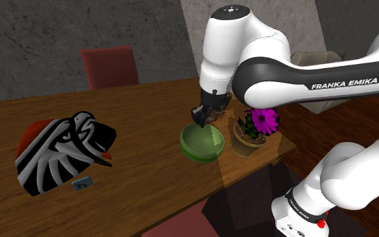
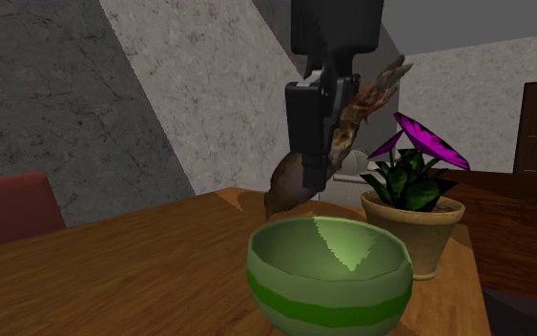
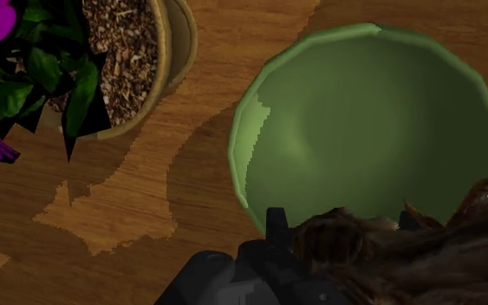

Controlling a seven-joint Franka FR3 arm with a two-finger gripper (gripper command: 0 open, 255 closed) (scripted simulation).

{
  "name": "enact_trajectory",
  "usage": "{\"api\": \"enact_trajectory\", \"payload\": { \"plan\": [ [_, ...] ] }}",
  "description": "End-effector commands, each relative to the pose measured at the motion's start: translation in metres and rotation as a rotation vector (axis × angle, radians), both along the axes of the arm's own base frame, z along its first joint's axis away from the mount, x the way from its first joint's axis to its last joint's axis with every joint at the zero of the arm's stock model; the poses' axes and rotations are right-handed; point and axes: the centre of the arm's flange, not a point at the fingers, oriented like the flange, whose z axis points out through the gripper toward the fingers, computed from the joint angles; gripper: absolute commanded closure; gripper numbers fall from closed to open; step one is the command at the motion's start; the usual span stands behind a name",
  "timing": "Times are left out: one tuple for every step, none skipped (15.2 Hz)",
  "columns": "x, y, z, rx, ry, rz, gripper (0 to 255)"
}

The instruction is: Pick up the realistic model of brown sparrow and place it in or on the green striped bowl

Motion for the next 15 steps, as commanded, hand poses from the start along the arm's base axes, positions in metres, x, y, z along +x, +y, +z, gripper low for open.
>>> {"api": "enact_trajectory", "payload": {
  "plan": [
    [0.0, -0.001, -0.01, 0.0, 0.0, 0.0, 255],
    [0.0, -0.001, -0.016, 0.0, 0.0, 0.0, 255],
    [0.0, -0.001, -0.021, 0.0, 0.0, 0.0, 255],
    [0.0, -0.001, -0.026, 0.0, 0.0, 0.0, 255],
    [0.0, -0.001, -0.031, 0.0, 0.0, 0.0, 255],
    [0.0, -0.001, -0.037, 0.0, 0.0, 0.0, 255],
    [0.0, -0.001, -0.042, 0.0, 0.0, 0.0, 255],
    [0.0, -0.001, -0.047, 0.0, 0.0, 0.0, 255],
    [0.0, -0.001, -0.054, 0.0, 0.0, 0.0, 255],
    [0.0, -0.001, -0.054, 0.0, 0.0, 0.0, 255],
    [0.0, -0.001, -0.054, 0.0, 0.0, 0.0, 255],
    [0.0, -0.001, -0.054, 0.0, 0.0, 0.0, 255],
    [0.0, -0.001, -0.054, 0.0, 0.0, 0.0, 255],
    [0.0, -0.001, -0.054, 0.0, 0.0, 0.0, 255],
    [0.0, -0.001, -0.054, 0.0, 0.0, 0.0, 255]
  ]
}}
